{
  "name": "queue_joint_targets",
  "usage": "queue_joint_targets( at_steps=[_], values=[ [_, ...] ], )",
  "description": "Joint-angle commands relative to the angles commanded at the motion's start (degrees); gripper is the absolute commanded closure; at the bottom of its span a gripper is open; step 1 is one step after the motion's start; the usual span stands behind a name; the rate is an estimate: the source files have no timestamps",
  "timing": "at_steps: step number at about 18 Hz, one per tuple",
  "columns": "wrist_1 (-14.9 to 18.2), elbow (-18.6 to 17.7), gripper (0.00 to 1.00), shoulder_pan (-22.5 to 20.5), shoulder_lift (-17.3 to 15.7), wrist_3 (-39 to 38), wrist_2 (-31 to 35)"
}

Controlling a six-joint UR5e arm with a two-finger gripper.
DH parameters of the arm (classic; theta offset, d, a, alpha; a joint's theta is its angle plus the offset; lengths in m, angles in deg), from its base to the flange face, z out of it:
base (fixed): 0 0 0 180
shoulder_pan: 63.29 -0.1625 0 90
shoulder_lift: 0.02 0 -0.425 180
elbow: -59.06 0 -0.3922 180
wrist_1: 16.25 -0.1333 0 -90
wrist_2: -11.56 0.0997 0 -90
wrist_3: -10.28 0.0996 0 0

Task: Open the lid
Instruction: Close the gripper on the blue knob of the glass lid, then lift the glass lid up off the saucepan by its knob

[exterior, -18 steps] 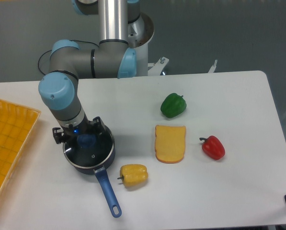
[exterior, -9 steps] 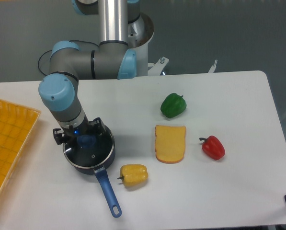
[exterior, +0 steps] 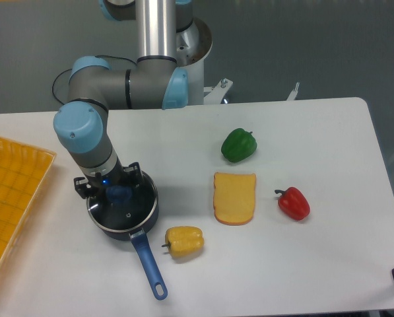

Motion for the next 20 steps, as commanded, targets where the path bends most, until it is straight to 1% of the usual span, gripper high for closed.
queue_joint_targets(
  at_steps=[1,2,9,11,13,15,16,18,20],
  values=[
    [0.0,0.1,0.42,0.0,0.0,0.0,0.0],
    [0.0,0.0,0.43,0.0,0.0,0.1,-0.1],
    [0.2,0.4,0.43,-0.2,-0.4,0.3,-0.3],
    [1.2,0.8,0.43,-0.4,-1.2,0.5,-0.4],
    [3.5,2.0,0.43,-0.5,-1.4,1.4,-0.3],
    [6.4,3.7,0.43,-0.7,-1.8,5.2,-0.4],
    [7.3,4.4,0.43,-0.8,-2.2,7.9,-0.6],
    [7.6,5.1,0.43,-1.1,-2.5,12.0,-1.2],
    [7.8,5.0,0.44,-1.2,-3.4,15.4,-1.2]
  ],
)
